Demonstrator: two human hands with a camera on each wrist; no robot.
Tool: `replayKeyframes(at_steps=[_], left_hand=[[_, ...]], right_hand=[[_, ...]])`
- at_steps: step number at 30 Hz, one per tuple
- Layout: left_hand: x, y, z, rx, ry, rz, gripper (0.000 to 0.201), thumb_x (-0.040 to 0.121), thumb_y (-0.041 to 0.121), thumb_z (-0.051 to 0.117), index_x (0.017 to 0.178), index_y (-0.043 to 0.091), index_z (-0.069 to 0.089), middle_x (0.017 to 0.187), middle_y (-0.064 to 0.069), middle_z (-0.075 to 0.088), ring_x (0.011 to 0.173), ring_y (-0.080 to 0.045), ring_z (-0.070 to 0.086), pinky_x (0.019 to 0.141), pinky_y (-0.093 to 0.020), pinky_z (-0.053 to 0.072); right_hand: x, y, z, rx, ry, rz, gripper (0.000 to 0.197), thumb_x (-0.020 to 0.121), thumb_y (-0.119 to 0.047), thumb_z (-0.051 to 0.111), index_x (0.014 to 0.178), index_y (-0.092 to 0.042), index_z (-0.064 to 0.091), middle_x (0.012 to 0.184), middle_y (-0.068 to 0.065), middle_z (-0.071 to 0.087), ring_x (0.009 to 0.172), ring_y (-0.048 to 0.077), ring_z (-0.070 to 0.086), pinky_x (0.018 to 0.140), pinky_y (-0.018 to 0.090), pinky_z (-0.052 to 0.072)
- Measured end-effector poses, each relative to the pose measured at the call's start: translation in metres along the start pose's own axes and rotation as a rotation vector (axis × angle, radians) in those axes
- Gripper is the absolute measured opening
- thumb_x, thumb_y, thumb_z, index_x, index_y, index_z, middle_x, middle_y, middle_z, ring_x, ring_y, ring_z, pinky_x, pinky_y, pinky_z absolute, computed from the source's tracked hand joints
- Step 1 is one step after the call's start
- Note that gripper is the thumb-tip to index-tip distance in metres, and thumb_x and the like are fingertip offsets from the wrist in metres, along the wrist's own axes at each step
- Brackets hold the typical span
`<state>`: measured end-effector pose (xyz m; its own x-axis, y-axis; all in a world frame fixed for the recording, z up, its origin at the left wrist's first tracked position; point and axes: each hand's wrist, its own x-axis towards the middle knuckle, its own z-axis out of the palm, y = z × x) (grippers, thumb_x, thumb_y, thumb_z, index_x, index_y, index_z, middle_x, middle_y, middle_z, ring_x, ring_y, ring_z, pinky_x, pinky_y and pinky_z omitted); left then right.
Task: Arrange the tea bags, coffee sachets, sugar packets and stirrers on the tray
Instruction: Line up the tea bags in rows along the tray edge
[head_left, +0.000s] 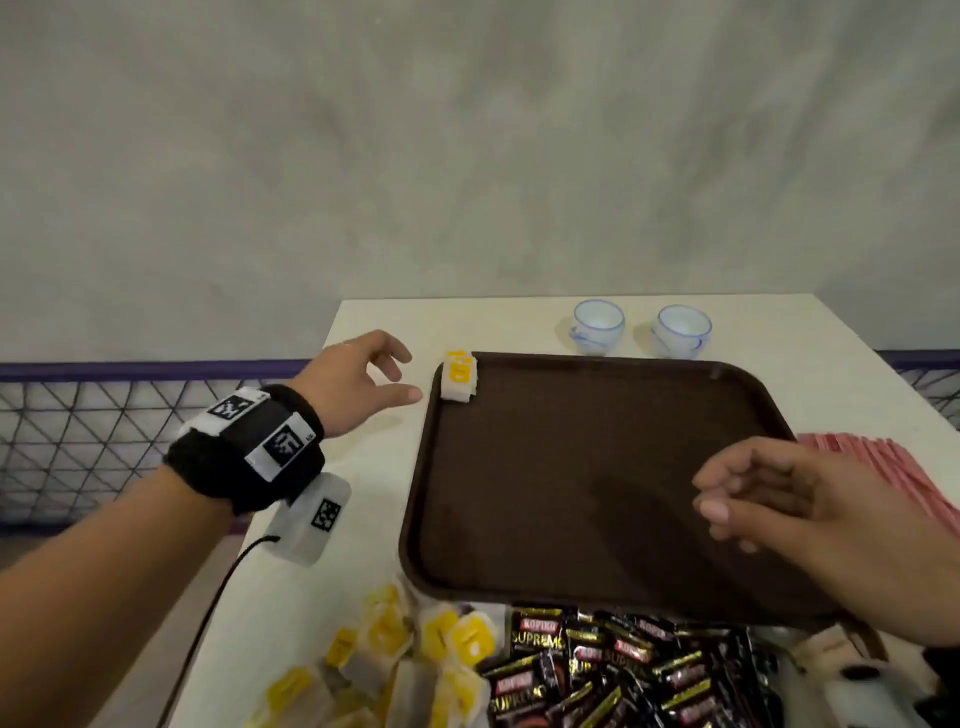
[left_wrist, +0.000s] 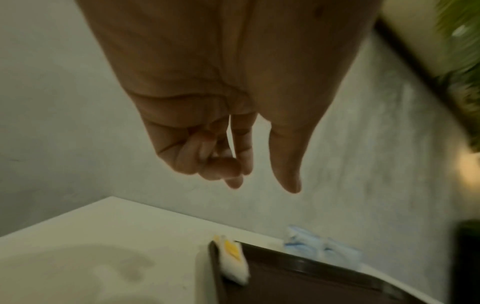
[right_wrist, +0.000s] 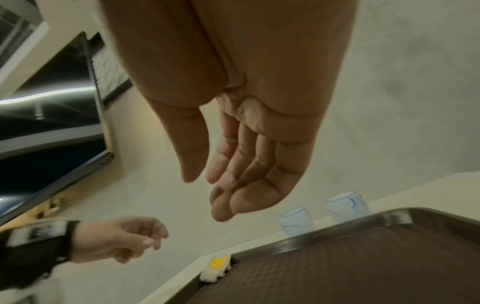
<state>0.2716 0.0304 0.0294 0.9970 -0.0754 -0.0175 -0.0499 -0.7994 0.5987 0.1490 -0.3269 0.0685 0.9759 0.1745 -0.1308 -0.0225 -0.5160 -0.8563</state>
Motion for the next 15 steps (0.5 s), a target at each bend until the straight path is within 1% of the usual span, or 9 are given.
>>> replayKeyframes(at_steps=[2, 4, 6, 7, 9, 11, 13, 14, 15], left_hand=[[-0.053, 0.006, -0.005, -0.003, -0.119, 0.05, 0.025, 0.076, 0.036, 0.075, 0.095, 0.028, 0.062, 0.086, 0.01, 0.065, 0.055, -0.002, 0.051, 0.06, -0.021, 0.042], [-0.106, 0.007, -0.004, 0.009, -0.253, 0.094, 0.02, 0.075, 0.035, 0.075, 0.092, 0.029, 0.066, 0.088, 0.012, 0.067, 0.062, -0.005, 0.055, 0.059, -0.013, 0.042], [-0.152, 0.004, 0.002, 0.053, -0.327, 0.11, 0.019, 0.075, 0.035, 0.076, 0.092, 0.032, 0.067, 0.087, 0.013, 0.066, 0.07, -0.006, 0.058, 0.058, -0.007, 0.041], [-0.171, 0.002, 0.006, 0.071, -0.339, 0.108, 0.02, 0.074, 0.036, 0.076, 0.092, 0.033, 0.067, 0.087, 0.013, 0.066, 0.073, -0.006, 0.058, 0.057, -0.006, 0.041], [-0.2, -0.004, 0.014, 0.126, -0.346, 0.09, 0.027, 0.072, 0.042, 0.076, 0.095, 0.034, 0.065, 0.091, 0.015, 0.064, 0.079, -0.003, 0.056, 0.058, -0.006, 0.04], [-0.221, -0.008, 0.023, 0.185, -0.331, 0.059, 0.044, 0.064, 0.059, 0.072, 0.099, 0.035, 0.062, 0.096, 0.017, 0.059, 0.08, -0.006, 0.055, 0.061, -0.008, 0.042], [-0.236, -0.012, 0.028, 0.199, -0.282, 0.042, 0.064, 0.051, 0.073, 0.056, 0.102, 0.036, 0.059, 0.095, 0.016, 0.055, 0.074, -0.007, 0.054, 0.064, -0.012, 0.044], [-0.243, -0.013, 0.029, 0.195, -0.261, 0.037, 0.068, 0.047, 0.075, 0.054, 0.103, 0.036, 0.058, 0.095, 0.017, 0.053, 0.074, -0.004, 0.053, 0.065, -0.012, 0.044], [-0.25, -0.013, 0.03, 0.185, -0.248, 0.029, 0.069, 0.045, 0.074, 0.059, 0.104, 0.037, 0.056, 0.095, 0.017, 0.052, 0.075, -0.002, 0.052, 0.065, -0.012, 0.043]], right_hand=[[-0.006, -0.006, 0.009, -0.065, -0.012, -0.07, 0.018, 0.078, -0.014, 0.073, 0.085, -0.03, 0.066, 0.08, 0.006, 0.069, 0.073, 0.022, 0.068, 0.066, 0.031, 0.055], [-0.011, -0.012, 0.025, -0.165, -0.051, -0.119, 0.012, 0.079, -0.022, 0.072, 0.085, -0.029, 0.065, 0.081, -0.001, 0.069, 0.073, 0.015, 0.067, 0.068, 0.031, 0.054], [-0.018, -0.019, 0.044, -0.273, -0.109, -0.166, 0.01, 0.08, -0.027, 0.072, 0.084, -0.031, 0.064, 0.08, -0.007, 0.068, 0.071, 0.006, 0.065, 0.068, 0.025, 0.051], [-0.023, -0.022, 0.056, -0.323, -0.145, -0.183, 0.011, 0.08, -0.028, 0.072, 0.085, -0.032, 0.063, 0.08, -0.008, 0.067, 0.071, 0.003, 0.063, 0.067, 0.022, 0.049], [-0.031, -0.027, 0.081, -0.413, -0.226, -0.204, 0.013, 0.082, -0.029, 0.071, 0.089, -0.031, 0.061, 0.084, -0.009, 0.065, 0.07, 0.003, 0.06, 0.068, 0.022, 0.049], [-0.035, -0.029, 0.107, -0.495, -0.293, -0.221, 0.018, 0.083, -0.03, 0.07, 0.097, -0.029, 0.06, 0.092, -0.01, 0.062, 0.074, 0.004, 0.056, 0.073, 0.025, 0.048], [-0.036, -0.029, 0.13, -0.554, -0.336, -0.233, 0.026, 0.083, -0.029, 0.069, 0.106, -0.027, 0.057, 0.104, -0.006, 0.06, 0.087, 0.01, 0.055, 0.081, 0.028, 0.047], [-0.036, -0.029, 0.14, -0.579, -0.36, -0.234, 0.031, 0.083, -0.029, 0.069, 0.111, -0.026, 0.055, 0.11, -0.004, 0.058, 0.097, 0.013, 0.054, 0.085, 0.028, 0.045], [-0.037, -0.029, 0.149, -0.603, -0.388, -0.238, 0.035, 0.083, -0.028, 0.069, 0.114, -0.026, 0.054, 0.114, -0.004, 0.056, 0.105, 0.015, 0.053, 0.088, 0.028, 0.043]])
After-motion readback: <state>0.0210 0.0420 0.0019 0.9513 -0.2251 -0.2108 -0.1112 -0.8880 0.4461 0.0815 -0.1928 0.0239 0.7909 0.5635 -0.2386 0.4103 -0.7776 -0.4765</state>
